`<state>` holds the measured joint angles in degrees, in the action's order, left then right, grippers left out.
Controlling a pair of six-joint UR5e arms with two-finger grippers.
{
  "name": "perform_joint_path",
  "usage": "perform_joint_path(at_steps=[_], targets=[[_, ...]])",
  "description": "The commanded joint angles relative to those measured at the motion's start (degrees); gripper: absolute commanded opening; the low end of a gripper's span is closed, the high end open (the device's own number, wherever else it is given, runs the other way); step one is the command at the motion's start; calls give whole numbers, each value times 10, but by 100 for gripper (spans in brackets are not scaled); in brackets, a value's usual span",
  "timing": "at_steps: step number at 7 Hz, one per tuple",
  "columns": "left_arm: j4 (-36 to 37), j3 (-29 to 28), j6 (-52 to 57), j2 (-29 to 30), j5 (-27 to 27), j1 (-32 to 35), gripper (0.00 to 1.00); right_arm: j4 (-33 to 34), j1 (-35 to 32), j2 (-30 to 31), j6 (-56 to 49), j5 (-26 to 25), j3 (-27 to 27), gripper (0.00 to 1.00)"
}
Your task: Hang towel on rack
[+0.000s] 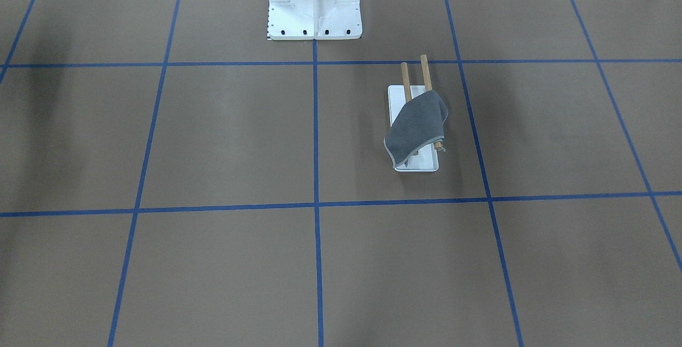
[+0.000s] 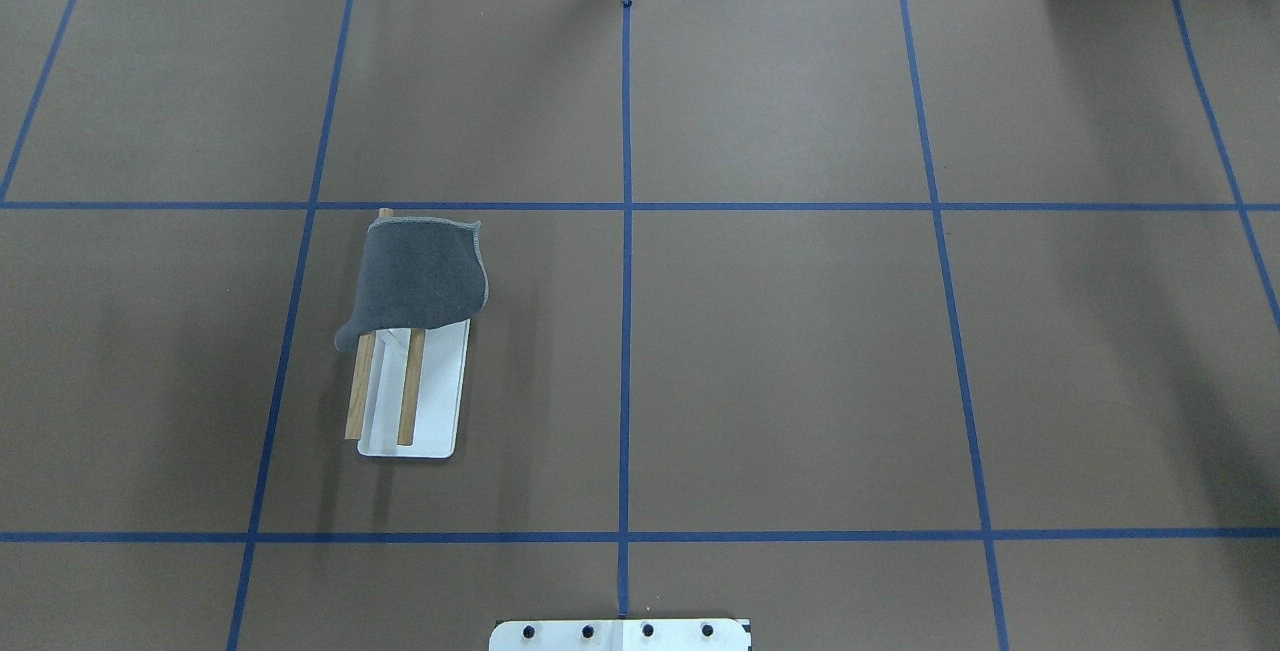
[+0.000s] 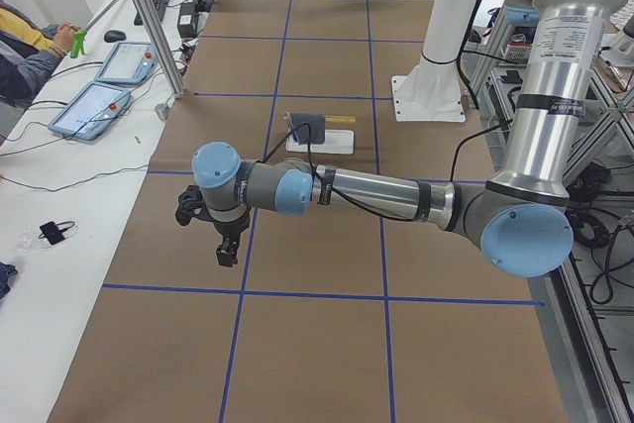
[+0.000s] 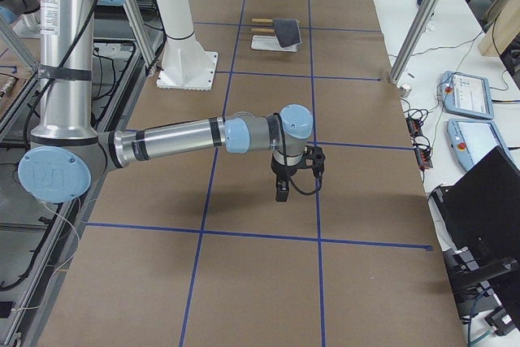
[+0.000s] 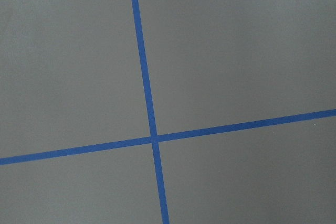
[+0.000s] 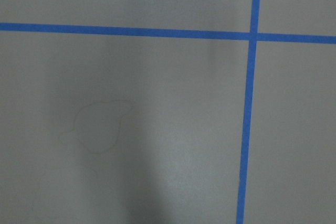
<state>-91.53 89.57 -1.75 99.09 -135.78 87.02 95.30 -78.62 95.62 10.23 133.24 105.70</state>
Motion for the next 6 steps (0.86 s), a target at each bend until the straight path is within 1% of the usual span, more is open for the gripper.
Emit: perform_joint_path(at_steps=[1,6], targets=[[0,3,-4,0,0,-1,98,0,0,16,-2,0,-5,100],[-1,3,-2,0,0,-2,98,0,0,11,-1,1,-5,100]])
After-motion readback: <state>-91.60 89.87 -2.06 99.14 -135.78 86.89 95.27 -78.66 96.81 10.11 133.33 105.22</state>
